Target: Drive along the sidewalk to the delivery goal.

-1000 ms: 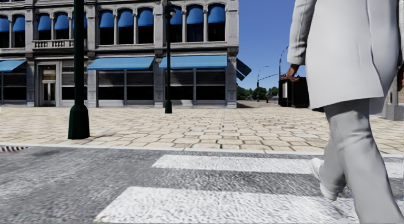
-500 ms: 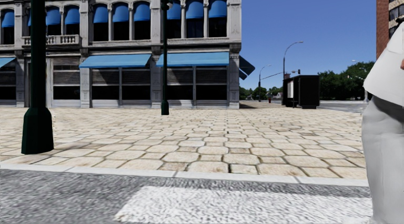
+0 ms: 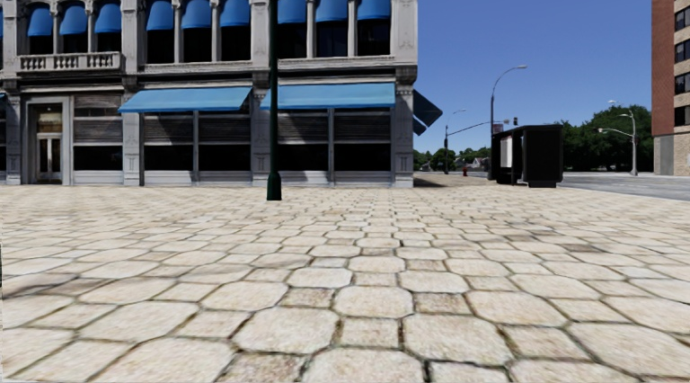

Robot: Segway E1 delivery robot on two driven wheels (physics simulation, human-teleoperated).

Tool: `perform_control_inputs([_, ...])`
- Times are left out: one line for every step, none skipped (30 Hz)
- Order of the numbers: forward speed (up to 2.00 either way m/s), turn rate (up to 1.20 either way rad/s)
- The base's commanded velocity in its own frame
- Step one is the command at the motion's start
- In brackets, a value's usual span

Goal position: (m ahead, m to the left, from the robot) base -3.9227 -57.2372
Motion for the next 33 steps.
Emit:
perform_control_inputs([1.88, 0.00])
perform_control_inputs([1.77, 0.00])
perform_control_inputs([1.77, 0.00])
perform_control_inputs([1.67, 0.00])
perform_control_inputs([1.65, 0.00])
perform_control_inputs([1.64, 0.00])
perform_control_inputs([1.64, 0.00])
perform_control_inputs([1.64, 0.00])
perform_control_inputs([1.63, 0.00])
perform_control_inputs([1.63, 0.00])
perform_control_inputs([1.63, 0.00])
perform_control_inputs([1.62, 0.00])
perform_control_inputs([1.62, 0.00])
perform_control_inputs([1.62, 0.00])
perform_control_inputs([1.61, 0.00])
perform_control_inputs([1.61, 0.00])
perform_control_inputs([1.61, 0.00])
perform_control_inputs([1.61, 0.00])
perform_control_inputs([1.61, 0.00])
perform_control_inputs([1.61, 0.00])
perform_control_inputs([1.61, 0.00])
perform_control_inputs([1.61, 0.00])
perform_control_inputs([1.61, 0.00])
perform_control_inputs([1.61, 0.00])
perform_control_inputs([1.61, 0.00])
perform_control_inputs([1.61, -0.07])
perform_control_inputs([1.61, -0.07])
perform_control_inputs([1.61, -0.14])
perform_control_inputs([1.61, -0.17])
perform_control_inputs([1.61, -0.17])
perform_control_inputs([1.61, -0.17])
perform_control_inputs([1.61, -0.17])
perform_control_inputs([1.61, -0.16])
